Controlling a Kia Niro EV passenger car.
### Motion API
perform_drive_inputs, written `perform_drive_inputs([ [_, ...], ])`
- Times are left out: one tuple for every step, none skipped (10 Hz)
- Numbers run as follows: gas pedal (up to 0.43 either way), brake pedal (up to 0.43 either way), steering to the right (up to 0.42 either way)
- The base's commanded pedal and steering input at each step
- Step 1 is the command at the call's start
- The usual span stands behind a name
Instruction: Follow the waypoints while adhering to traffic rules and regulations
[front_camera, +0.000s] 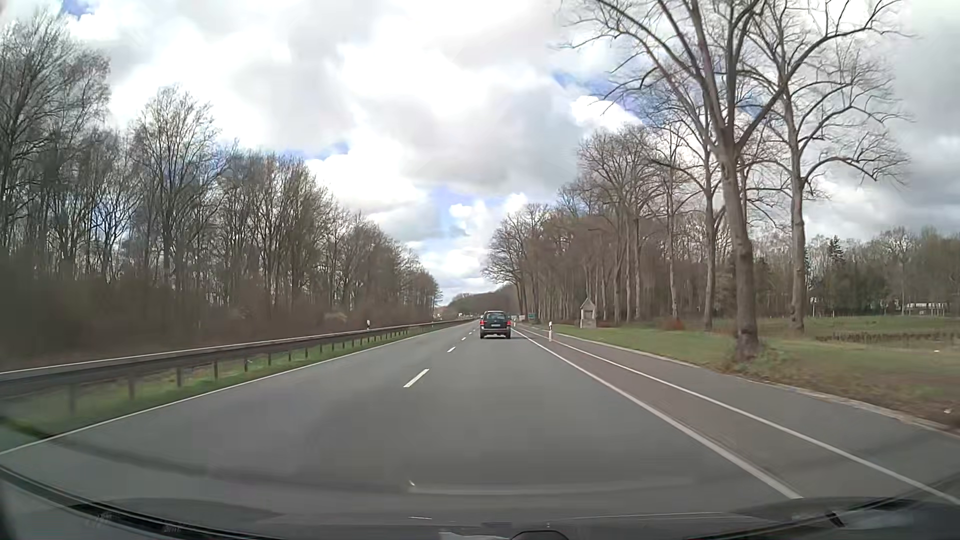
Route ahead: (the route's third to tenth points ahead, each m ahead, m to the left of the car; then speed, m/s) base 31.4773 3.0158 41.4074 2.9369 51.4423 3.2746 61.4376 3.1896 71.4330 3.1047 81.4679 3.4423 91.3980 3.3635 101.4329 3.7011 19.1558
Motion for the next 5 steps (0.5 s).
perform_drive_inputs([
  [0.189, 0.000, 0.000],
  [0.189, 0.000, -0.001],
  [0.189, 0.000, -0.001],
  [0.189, 0.000, -0.001],
  [0.189, 0.000, -0.001],
])
